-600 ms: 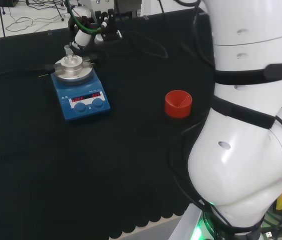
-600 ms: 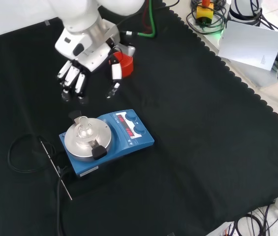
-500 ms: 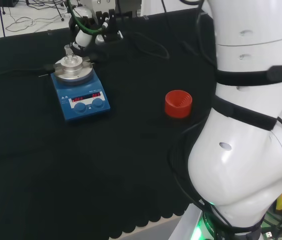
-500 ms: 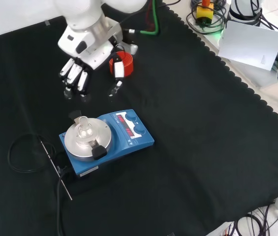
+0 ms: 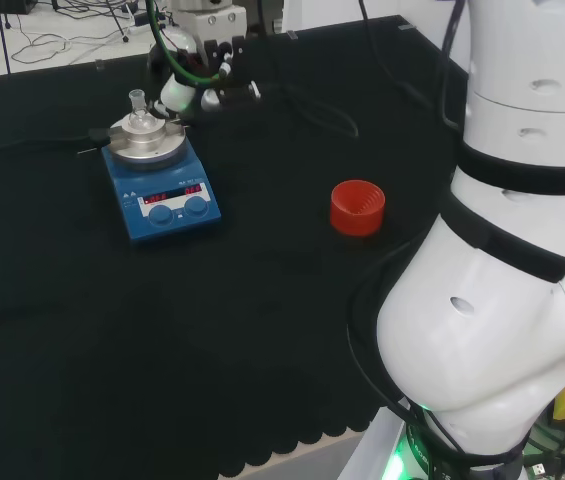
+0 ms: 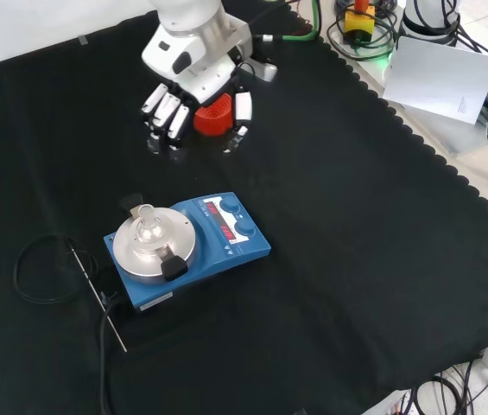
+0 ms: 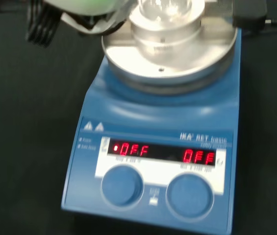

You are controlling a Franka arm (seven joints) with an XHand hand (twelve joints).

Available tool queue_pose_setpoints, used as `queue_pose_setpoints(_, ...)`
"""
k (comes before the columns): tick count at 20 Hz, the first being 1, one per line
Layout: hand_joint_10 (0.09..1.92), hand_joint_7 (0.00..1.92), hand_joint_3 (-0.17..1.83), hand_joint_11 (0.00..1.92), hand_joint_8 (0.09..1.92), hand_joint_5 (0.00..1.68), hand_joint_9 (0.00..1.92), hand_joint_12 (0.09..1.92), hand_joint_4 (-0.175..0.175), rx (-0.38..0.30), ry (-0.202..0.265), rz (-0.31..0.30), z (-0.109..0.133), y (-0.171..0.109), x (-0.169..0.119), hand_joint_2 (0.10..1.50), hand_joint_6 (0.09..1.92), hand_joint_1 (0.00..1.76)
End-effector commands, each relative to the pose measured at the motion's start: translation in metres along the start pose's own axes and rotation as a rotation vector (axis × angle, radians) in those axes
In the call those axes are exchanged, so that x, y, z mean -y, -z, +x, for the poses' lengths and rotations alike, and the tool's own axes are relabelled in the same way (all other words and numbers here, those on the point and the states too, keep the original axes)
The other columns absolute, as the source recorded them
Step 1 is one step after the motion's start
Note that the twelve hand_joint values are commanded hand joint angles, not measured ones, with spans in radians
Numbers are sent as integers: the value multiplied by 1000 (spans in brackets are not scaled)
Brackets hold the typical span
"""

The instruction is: Turn on the heater.

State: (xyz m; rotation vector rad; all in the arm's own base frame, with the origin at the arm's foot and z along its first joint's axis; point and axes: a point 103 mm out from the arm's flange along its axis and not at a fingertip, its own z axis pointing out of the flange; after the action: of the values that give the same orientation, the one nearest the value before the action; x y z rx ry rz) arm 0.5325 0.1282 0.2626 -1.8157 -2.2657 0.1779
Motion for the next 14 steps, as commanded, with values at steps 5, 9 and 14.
queue_pose_setpoints(5, 630, 728, 659, 408, 765, 369, 861, 1324, -31, -74, -44, 135, 22, -40, 34, 648, 443, 891)
queue_pose_setpoints(9, 679, 984, 662, 639, 846, 365, 1115, 1244, -41, -52, -40, 226, 29, -55, 37, 656, 364, 902)
queue_pose_setpoints(14, 1234, 1402, 621, 1394, 1255, 421, 1563, 992, -94, -70, -49, 309, 32, -67, 37, 762, 349, 908)
